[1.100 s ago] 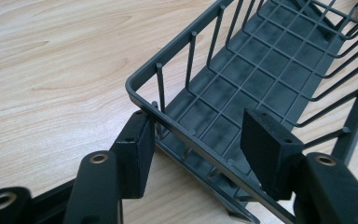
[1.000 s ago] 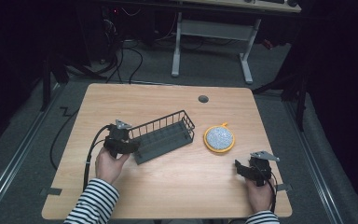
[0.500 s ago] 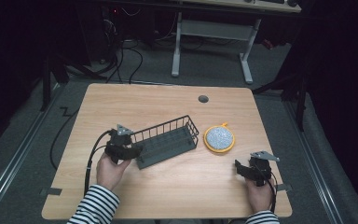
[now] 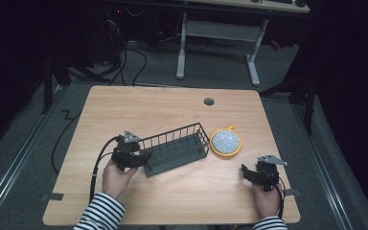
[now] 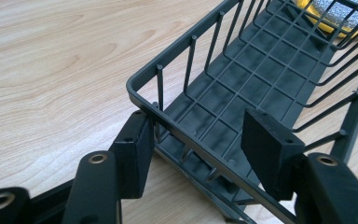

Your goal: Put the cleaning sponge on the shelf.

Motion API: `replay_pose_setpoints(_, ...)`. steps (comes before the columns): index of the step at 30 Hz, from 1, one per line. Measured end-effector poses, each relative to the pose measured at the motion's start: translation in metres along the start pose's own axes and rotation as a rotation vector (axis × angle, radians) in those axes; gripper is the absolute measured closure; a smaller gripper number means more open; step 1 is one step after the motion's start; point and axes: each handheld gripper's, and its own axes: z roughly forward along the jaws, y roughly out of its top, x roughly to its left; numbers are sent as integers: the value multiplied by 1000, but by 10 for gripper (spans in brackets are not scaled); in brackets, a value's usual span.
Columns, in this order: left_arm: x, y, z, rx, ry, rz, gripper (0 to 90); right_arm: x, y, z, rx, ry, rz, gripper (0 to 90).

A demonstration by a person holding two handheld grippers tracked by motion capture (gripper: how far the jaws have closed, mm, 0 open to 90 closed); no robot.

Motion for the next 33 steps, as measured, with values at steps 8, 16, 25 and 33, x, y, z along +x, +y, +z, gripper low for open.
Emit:
replay_pose_setpoints(8, -2, 1, 3, -6, -22, -7, 439, 0, 0, 0, 2, -1, 0, 299)
replay_pose_setpoints(16, 2, 0, -6, -75, -18, -37, 317, 0, 0, 0, 0, 0, 2, 299)
replay_pose_setpoints(25, 17, -4, -37, -171, -22, -80, 300, 0, 0, 0, 3, -2, 3, 299)
replay_pose_setpoints(33, 36, -16, -54, -199, 14, -117, 315, 0, 0, 0, -2, -2, 10, 323)
